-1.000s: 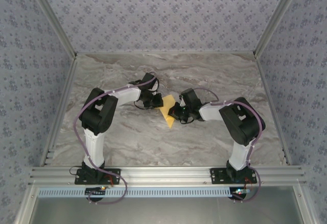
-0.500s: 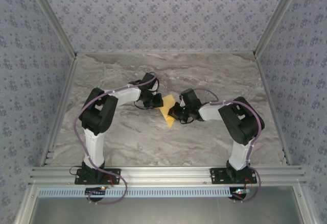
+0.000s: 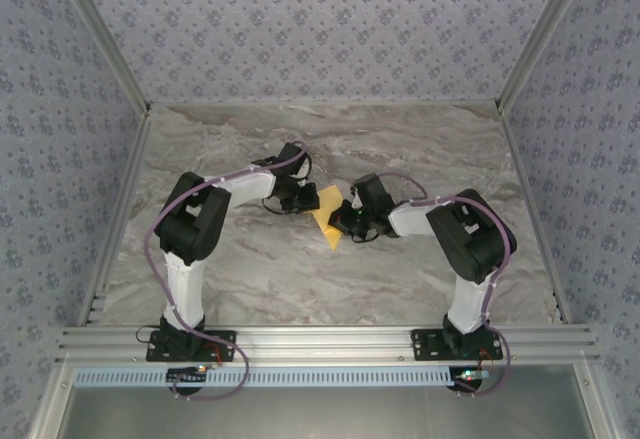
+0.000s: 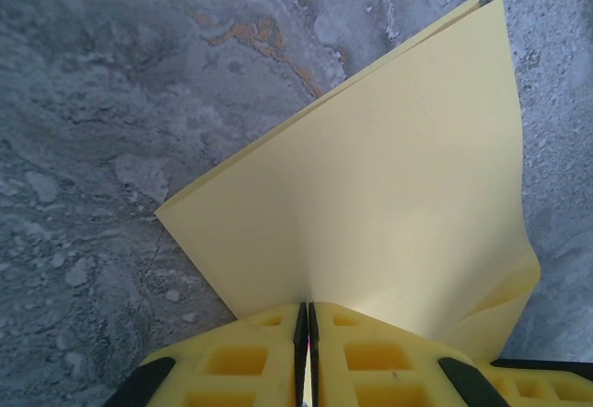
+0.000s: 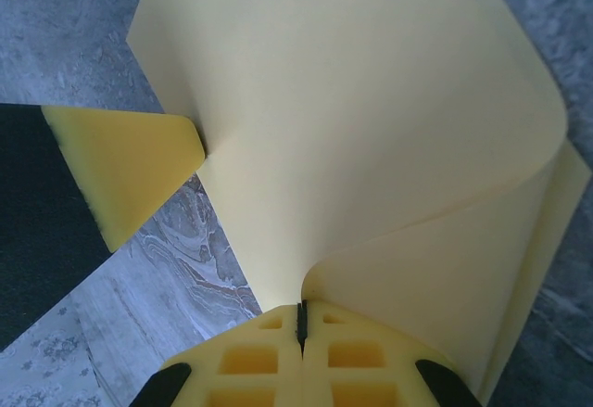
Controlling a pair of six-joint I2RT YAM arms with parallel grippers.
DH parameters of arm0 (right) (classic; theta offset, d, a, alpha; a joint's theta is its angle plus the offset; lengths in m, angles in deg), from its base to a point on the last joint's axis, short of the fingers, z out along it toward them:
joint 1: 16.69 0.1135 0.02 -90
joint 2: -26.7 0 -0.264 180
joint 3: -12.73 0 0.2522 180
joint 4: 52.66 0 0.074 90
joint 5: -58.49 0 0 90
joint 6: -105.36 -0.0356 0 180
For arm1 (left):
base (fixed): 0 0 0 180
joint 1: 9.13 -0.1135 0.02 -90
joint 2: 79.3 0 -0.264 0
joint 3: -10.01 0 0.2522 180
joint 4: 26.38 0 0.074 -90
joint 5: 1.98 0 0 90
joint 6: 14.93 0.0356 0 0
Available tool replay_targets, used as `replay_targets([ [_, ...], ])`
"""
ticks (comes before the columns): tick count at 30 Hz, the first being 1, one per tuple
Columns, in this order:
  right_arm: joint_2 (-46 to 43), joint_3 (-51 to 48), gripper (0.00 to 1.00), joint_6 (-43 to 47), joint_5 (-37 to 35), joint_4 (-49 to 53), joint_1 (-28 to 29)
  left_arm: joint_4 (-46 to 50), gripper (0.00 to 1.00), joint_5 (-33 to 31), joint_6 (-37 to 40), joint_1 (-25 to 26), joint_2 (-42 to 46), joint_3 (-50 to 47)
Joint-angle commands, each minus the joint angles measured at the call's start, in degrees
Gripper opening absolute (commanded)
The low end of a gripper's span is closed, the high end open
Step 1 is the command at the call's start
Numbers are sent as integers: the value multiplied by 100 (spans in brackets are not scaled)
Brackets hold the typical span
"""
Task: Fold a paper plane with a square sheet of paper (pick it up from the middle)
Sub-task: Third fold the triangle at the center of the table.
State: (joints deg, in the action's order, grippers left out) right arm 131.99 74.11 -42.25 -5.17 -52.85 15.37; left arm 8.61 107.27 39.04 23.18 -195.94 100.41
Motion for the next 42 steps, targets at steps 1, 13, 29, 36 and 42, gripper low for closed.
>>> replay_targets([
  [1,158,82,4,-12,-110,-8,-34,214,14,-79,96,12,-190,-31],
  [13,141,44,16,40,-260,296,-12,249,16,-105,57,-68,120,-14],
  [29,144,-64,35,22,-332,322,5,-670,21,656,-479,-426,1070,-957],
  [36,124,-153,16,110,-376,440,-20,-1094,11,1129,-593,-225,1148,-1155],
  [42,118,-198,4,206,-420,598,-40,-1165,3,1244,-600,18,1024,-1143],
])
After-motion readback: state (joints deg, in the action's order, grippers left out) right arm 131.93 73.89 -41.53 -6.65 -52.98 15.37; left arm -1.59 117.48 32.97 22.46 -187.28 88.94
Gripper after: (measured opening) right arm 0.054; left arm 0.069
